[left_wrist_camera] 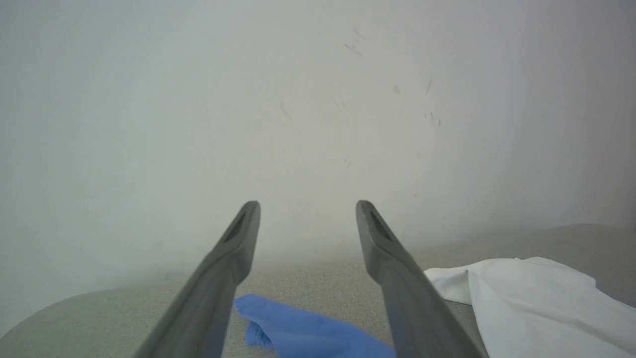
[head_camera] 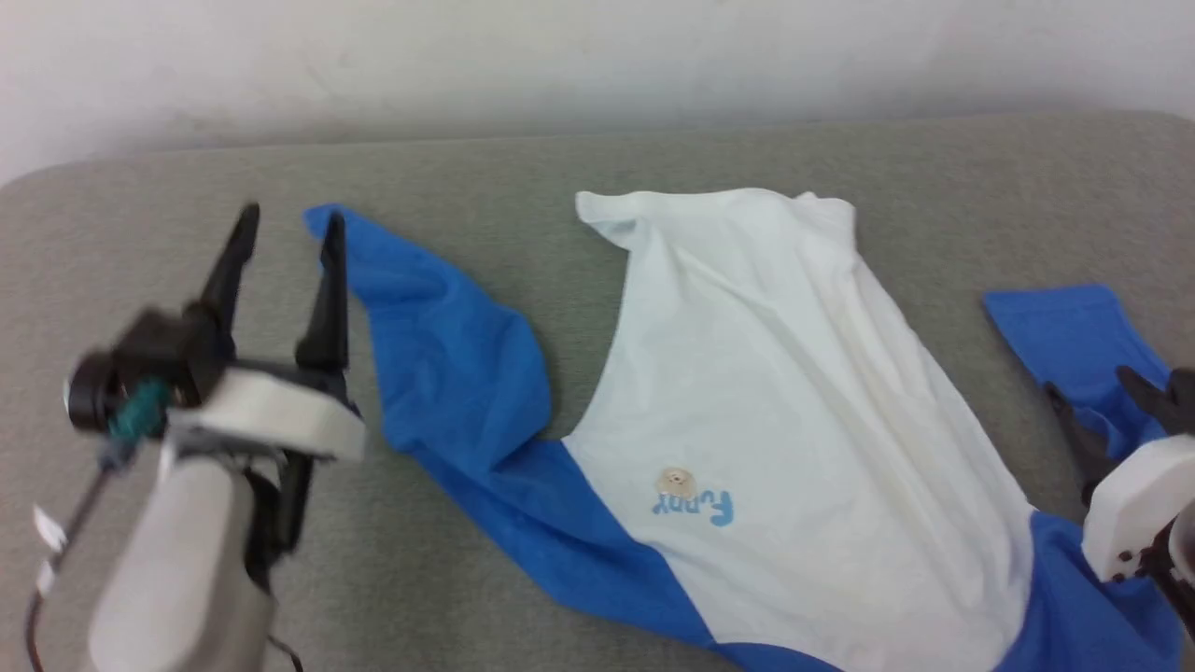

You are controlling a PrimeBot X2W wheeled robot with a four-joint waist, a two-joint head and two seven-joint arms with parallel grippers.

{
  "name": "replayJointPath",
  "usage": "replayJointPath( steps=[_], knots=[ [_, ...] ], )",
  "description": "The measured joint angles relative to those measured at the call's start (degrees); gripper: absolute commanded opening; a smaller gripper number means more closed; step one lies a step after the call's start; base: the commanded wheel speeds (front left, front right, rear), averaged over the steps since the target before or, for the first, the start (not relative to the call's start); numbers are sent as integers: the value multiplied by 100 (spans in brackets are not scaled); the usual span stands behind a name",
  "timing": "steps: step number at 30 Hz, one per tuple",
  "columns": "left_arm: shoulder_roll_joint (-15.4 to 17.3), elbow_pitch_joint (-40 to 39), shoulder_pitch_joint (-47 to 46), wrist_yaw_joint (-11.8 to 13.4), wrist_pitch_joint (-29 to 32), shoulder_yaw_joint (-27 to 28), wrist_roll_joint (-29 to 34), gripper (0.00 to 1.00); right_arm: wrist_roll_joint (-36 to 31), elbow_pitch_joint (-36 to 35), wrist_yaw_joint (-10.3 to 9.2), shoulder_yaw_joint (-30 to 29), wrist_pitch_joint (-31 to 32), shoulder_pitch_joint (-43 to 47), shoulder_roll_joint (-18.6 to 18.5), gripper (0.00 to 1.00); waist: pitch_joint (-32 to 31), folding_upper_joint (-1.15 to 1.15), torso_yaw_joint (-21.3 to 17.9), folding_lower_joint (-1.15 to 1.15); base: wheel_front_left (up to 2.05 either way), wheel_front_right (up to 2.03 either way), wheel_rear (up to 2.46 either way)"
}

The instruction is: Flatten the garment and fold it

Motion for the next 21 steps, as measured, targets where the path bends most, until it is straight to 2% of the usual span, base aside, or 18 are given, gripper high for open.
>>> replayJointPath(
  steps=[4, 10, 14, 21],
  knots=[
    [-400, -965, 1061, 244, 1, 219, 230, 100, 31, 285, 1, -81, 711, -265, -171, 100, -41, 0, 304, 0, 0, 0, 0],
    [-985, -1523, 1948, 275, 1, 411, 439, 100, 29, 1069, 5, -83, 1379, -682, -513, 100, -14, 0, 726, 1, 0, 0, 0],
    [-1173, -1538, 2033, 75, 0, 514, 577, 100, -15, 1699, 5, -90, 1595, -960, -591, 100, 51, 0, 979, 1, 0, 0, 0],
    [-1416, -1505, 1998, -249, 1, 557, 815, 100, -177, 2686, 5, -135, 1501, -1355, -691, 100, 294, 0, 1295, 1, 0, 0, 0]
  ],
)
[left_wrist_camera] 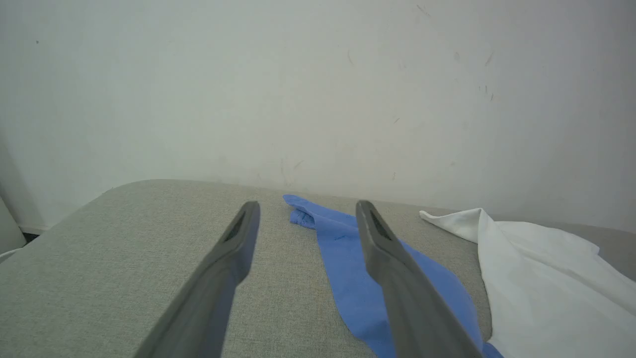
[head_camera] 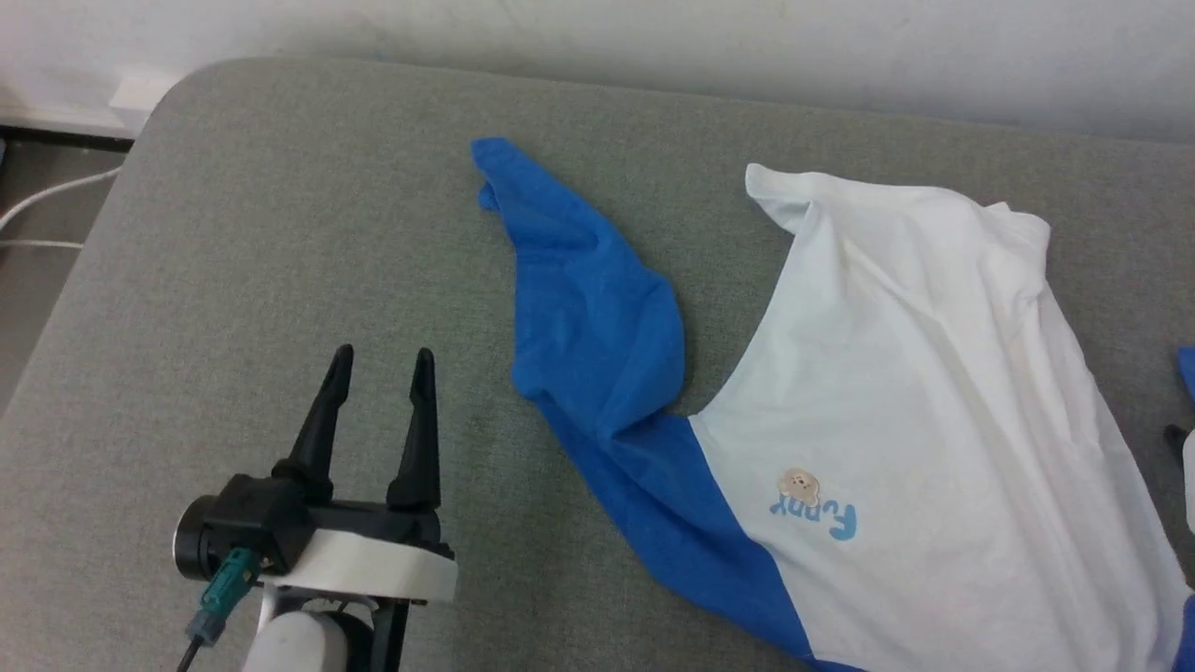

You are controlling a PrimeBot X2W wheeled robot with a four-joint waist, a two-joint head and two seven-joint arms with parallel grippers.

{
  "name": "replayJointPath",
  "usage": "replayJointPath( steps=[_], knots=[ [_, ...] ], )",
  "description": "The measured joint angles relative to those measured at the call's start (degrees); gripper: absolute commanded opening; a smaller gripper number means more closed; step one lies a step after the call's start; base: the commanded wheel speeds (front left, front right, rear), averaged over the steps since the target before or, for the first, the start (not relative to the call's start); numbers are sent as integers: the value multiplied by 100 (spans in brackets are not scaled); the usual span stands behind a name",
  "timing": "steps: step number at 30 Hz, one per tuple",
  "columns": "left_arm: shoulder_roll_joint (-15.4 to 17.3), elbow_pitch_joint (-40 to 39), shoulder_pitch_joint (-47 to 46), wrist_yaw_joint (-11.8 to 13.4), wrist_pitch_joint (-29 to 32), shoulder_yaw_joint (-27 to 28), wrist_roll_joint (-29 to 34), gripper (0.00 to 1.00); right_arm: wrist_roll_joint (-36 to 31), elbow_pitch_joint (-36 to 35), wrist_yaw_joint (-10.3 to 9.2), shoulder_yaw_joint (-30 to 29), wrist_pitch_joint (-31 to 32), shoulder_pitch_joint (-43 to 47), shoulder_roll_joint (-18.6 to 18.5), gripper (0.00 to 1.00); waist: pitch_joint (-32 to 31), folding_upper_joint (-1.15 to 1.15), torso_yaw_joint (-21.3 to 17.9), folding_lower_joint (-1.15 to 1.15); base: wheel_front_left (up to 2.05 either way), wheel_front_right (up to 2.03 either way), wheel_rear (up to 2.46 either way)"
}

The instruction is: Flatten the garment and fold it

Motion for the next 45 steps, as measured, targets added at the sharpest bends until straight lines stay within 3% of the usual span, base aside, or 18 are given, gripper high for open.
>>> replayJointPath(
  steps=[2, 3, 4, 5, 15, 23, 28, 29, 31, 36, 45],
  knots=[
    [-77, -2, -21, -53, 0, 15, 38, 100, -1, 182, 0, -31, -65, -133, -18, 100, 103, 0, 50, 0, 0, 0, 0],
    [-108, -4, -33, -74, 0, 26, 45, 100, 0, 256, 0, -38, -76, -201, -26, 92, 154, 0, 74, 0, 0, 0, 0],
    [-130, -8, -43, -77, 0, 46, 59, 100, 7, 323, 0, -54, -86, -263, -30, 37, 203, 0, 95, 0, 0, 0, 0],
    [-145, -9, -51, -82, 0, 63, 85, 100, 9, 367, 0, -73, -115, -313, -37, 0, 249, 0, 115, 0, 0, 0, 0],
    [-264, -1, -88, -185, 0, 131, 222, 100, -316, 848, 1, -538, -992, -1007, -245, 0, 502, 0, 170, 1, 0, 0, 0],
    [-314, -52, -205, -258, 0, 22, 224, 100, -1618, 1214, 0, -1602, -1257, -2114, -822, 0, 648, 0, 228, 1, 0, 0, 0],
    [-318, -68, -271, -277, 0, -23, 213, 100, -2237, 1449, 1, -2163, -1267, -2309, -806, 0, 751, 0, 336, 1, 0, 0, 0],
    [-316, -67, -271, -277, 0, -29, 202, 100, -2323, 1496, 0, -2288, -1291, -2309, -764, 11, 770, 0, 355, 1, 0, 0, 0],
    [-316, -66, -271, -276, 0, -56, 158, 100, -2408, 1583, 0, -2450, -1410, -2306, -631, 100, 807, 0, 385, 0, 0, 0, 0],
    [-319, 2, -271, -275, -1, -97, 113, 100, -2368, 1837, 1, -2243, -1822, -2264, -242, 100, 825, 0, 357, 1, 0, 0, 0],
    [-326, 92, -267, -281, 0, -2, 118, 100, -1581, 1920, 1, -1337, -2847, -2273, -79, 100, 485, 0, 100, 0, 0, 0, 0]
  ],
)
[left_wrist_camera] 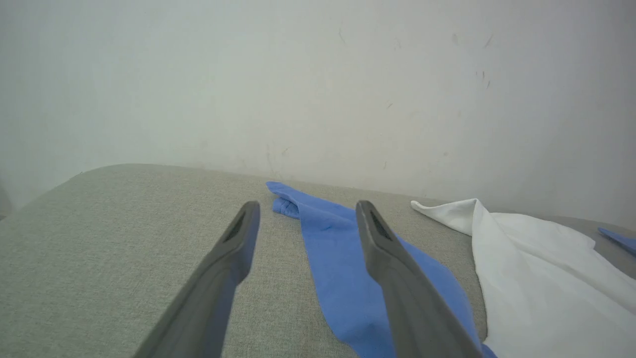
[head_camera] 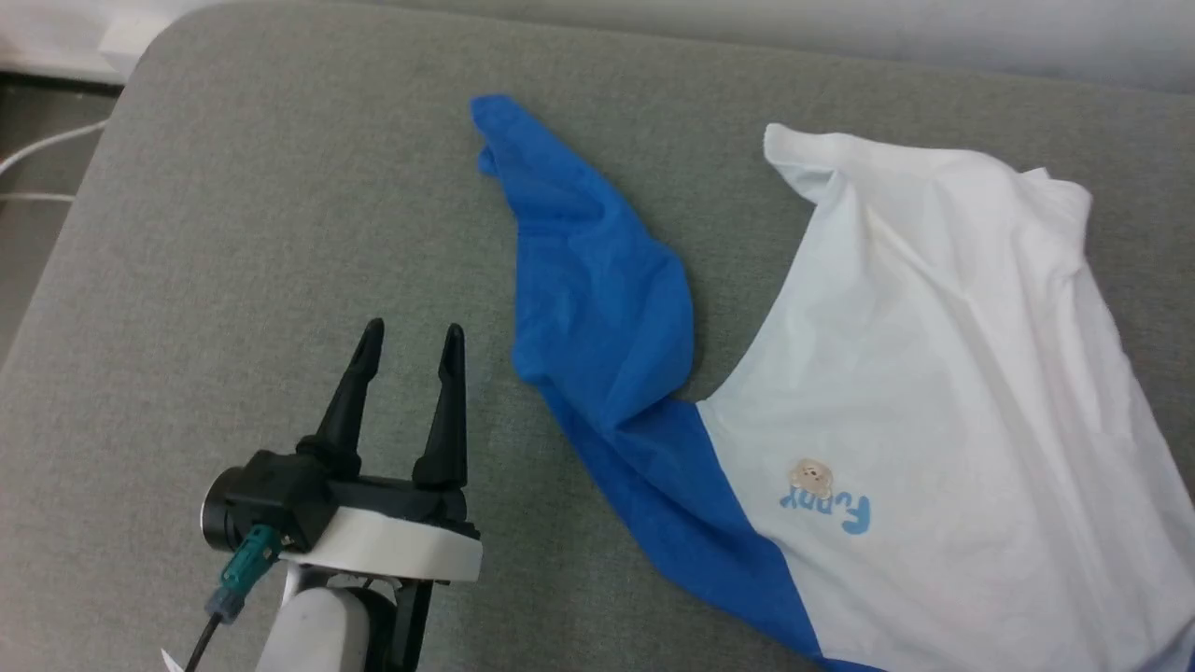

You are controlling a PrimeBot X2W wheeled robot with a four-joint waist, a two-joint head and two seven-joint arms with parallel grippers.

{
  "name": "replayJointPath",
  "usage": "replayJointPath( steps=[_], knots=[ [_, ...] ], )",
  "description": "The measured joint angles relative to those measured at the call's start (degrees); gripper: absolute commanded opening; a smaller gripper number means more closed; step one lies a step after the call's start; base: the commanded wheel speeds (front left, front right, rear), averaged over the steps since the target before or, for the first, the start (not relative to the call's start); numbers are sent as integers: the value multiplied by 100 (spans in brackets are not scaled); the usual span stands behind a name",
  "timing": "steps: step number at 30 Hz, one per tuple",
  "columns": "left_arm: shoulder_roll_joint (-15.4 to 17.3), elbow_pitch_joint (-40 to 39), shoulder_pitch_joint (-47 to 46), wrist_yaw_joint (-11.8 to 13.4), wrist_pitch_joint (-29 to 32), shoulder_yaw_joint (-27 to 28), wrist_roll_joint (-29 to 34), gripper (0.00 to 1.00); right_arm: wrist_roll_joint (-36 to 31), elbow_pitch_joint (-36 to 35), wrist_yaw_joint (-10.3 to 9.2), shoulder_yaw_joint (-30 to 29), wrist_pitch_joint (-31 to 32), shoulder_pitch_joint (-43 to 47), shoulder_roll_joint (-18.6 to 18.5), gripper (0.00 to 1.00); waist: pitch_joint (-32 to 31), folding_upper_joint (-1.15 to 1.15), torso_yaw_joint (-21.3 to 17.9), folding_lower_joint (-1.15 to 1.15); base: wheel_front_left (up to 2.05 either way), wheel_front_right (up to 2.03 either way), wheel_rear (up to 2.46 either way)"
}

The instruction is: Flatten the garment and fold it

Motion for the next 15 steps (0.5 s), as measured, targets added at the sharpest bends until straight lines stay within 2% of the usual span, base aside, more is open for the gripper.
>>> replayJointPath(
  steps=[6, 11, 15],
  knots=[
    [-2, 31, 127, -38, -1, 65, 7, 100, 826, -201, 0, 370, 4, 423, -20, 100, -326, 0, -224, 0, 0, 0, 0],
    [-5, 25, 252, -45, 0, 86, 7, 100, 1672, -280, -1, 223, 623, 810, -205, 100, -478, 0, -394, -1, 0, 0, 0],
    [-7, 21, 273, -80, 0, 104, 14, 100, 2276, -123, -2, -231, 1346, 923, -279, 100, -440, 0, -447, -1, 0, 0, 0]
  ],
)
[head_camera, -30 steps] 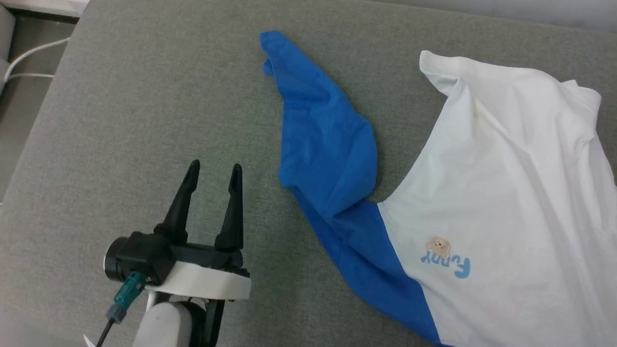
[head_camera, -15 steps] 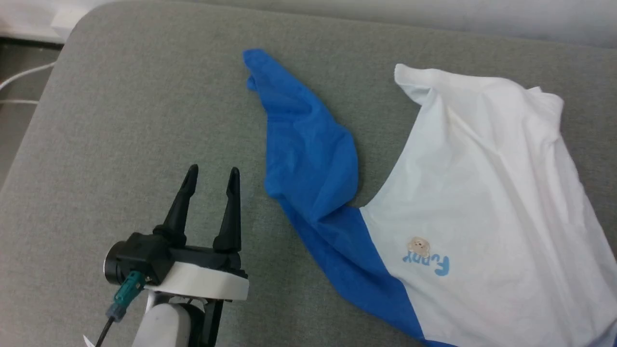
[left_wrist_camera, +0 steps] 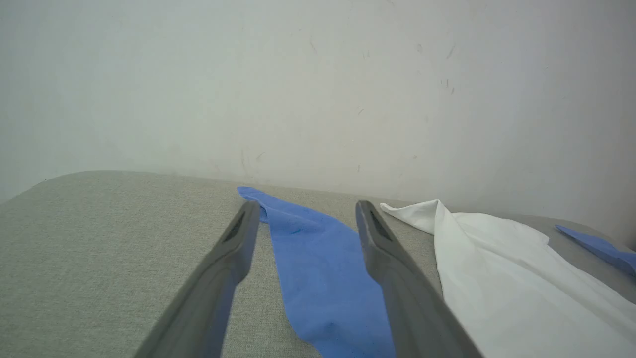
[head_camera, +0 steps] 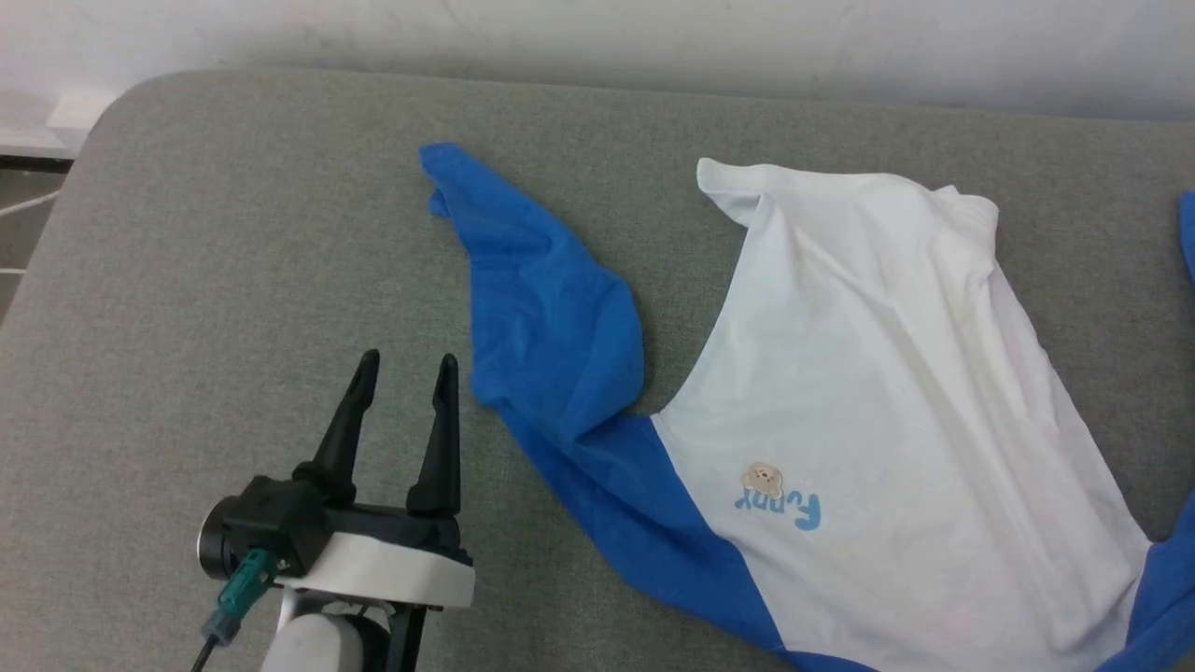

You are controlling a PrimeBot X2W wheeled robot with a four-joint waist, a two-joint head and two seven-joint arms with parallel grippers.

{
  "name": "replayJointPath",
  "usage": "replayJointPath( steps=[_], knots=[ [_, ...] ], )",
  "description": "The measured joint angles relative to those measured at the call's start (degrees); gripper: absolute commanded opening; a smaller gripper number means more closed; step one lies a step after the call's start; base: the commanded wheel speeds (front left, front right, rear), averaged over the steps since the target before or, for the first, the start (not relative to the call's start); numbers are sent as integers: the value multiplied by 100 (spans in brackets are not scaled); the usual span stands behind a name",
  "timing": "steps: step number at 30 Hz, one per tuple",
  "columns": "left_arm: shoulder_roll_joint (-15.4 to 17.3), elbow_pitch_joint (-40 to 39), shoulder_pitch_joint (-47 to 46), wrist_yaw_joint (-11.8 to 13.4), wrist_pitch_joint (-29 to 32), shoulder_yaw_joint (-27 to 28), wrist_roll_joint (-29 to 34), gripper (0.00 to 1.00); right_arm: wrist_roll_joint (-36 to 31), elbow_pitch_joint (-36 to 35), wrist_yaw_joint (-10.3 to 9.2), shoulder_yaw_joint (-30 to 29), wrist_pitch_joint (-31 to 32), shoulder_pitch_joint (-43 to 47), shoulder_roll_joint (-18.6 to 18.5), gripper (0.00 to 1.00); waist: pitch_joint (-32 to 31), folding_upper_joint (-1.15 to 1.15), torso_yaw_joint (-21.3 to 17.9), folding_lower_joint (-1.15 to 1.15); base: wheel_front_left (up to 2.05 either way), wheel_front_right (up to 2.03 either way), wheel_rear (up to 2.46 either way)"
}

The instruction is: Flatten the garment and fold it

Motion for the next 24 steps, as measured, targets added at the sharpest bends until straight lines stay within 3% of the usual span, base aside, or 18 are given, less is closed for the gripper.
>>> replayJointPath(
  steps=[7, 20, 21, 22, 23, 24],
  knots=[
    [0, 1, -14, -23, 0, 1, 4, 100, 525, 331, 0, -624, 914, -201, 74, 100, 259, 0, 35, 1, 0, 0, 0],
    [-1, 32, -165, -65, 0, -36, 9, 100, 198, 690, 0, -865, 1042, -410, 108, 100, 700, 0, 243, 1, 0, 0, 0],
    [0, 37, -165, -65, 0, -31, 9, 100, 187, 700, 0, -865, 1036, -411, 107, 75, 718, 0, 257, 1, 0, 0, 0],
    [0, 41, -165, -65, 0, -24, 9, 100, 181, 702, -1, -861, 1021, -411, 103, 42, 735, 0, 266, 1, 0, 0, 0],
    [0, 44, -165, -65, 0, -20, 9, 100, 181, 697, -4, -851, 983, -411, 101, 0, 751, 0, 271, 1, 0, 0, 0],
    [0, 48, -165, -65, 0, -14, 9, 100, 182, 682, -4, -835, 931, -413, 104, 0, 763, 0, 273, 1, 0, 0, 0]
  ],
)
